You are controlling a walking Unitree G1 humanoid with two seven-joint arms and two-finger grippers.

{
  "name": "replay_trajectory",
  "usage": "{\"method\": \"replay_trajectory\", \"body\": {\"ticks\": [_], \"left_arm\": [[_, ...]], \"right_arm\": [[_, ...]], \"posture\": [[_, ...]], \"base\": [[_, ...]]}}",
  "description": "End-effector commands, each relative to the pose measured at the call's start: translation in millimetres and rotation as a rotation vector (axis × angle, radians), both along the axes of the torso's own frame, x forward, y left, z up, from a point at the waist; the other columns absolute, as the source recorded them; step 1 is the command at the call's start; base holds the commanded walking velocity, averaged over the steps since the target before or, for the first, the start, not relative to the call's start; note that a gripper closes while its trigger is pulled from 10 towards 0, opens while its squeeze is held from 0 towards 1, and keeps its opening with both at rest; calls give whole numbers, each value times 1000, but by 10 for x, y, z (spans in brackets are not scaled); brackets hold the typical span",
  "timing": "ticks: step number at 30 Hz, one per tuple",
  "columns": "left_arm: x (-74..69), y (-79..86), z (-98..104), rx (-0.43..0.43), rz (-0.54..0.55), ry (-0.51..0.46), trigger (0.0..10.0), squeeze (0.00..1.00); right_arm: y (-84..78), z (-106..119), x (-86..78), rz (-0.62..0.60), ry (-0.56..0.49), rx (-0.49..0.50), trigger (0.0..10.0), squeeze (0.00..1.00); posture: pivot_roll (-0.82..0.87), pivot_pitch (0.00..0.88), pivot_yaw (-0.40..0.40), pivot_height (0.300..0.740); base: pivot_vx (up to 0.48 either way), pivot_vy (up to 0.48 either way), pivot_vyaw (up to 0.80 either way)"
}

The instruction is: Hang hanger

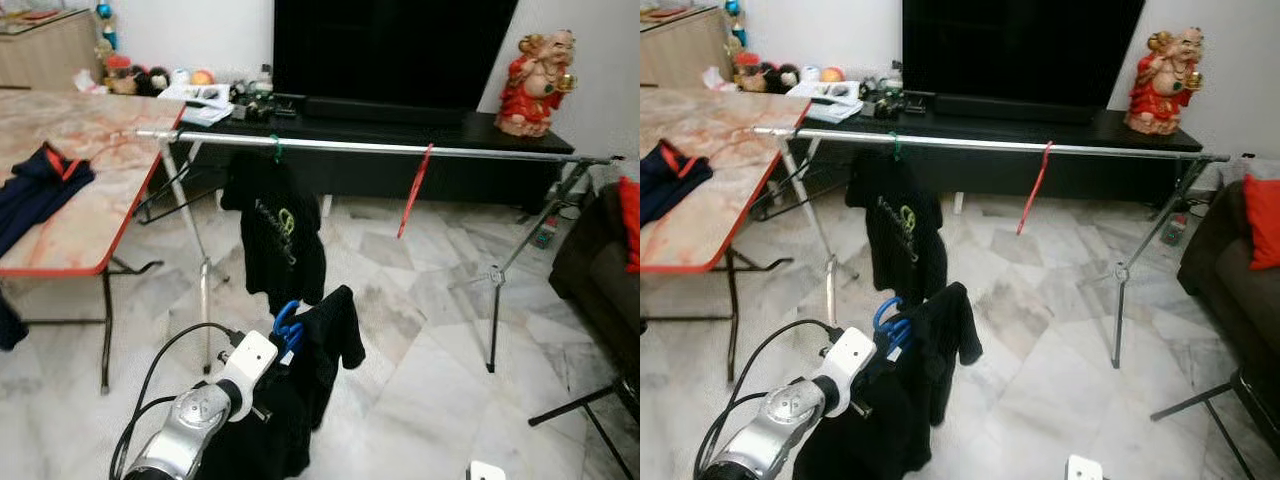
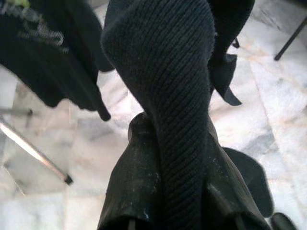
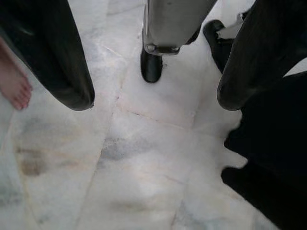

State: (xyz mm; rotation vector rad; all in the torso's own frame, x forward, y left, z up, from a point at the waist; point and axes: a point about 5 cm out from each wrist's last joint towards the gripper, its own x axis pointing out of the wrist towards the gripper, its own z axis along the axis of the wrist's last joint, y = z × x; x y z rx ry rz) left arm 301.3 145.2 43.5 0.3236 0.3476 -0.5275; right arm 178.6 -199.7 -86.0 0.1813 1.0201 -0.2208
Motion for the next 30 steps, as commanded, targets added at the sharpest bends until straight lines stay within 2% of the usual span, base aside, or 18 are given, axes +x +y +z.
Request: {"method": "replay_trajectory", "body": {"ticks": [1, 11, 17, 19, 23, 27, 30], "left_arm": [[53, -99, 79, -25, -30, -41, 10000, 0], [60, -103, 82, -26, -31, -40, 10000, 0], [92, -49, 72, 14, 3, -22, 10000, 0], [96, -35, 58, 24, 11, -13, 10000, 0], [105, -30, 44, 32, 26, -3, 10000, 0], [113, -16, 22, 47, 49, 14, 10000, 0], [108, 35, -29, 90, 74, 53, 10000, 0]], "right_arm": [[-37, -18, -50, -16, 21, -4, 10000, 0], [-24, -25, -61, -12, 20, 0, 10000, 0], [48, -24, -39, 72, 17, 6, 10000, 0], [54, -27, -45, 112, 20, -4, 10000, 0], [27, -43, -88, 95, 34, -2, 10000, 0], [17, -46, -99, 104, 40, 6, 10000, 0], [6, -50, -111, 119, 53, -2, 10000, 0]], "posture": [[77, 0, -52, 740], [80, 0, -52, 740], [83, 0, -51, 740], [82, 0, -53, 740], [80, 0, -55, 740], [75, 0, -58, 740], [75, 0, -59, 740]], "base": [[412, 0, -738], [444, 0, -69], [455, 0, 0], [454, 0, 662], [455, 0, 647], [455, 0, 0], [454, 0, 0]]}}
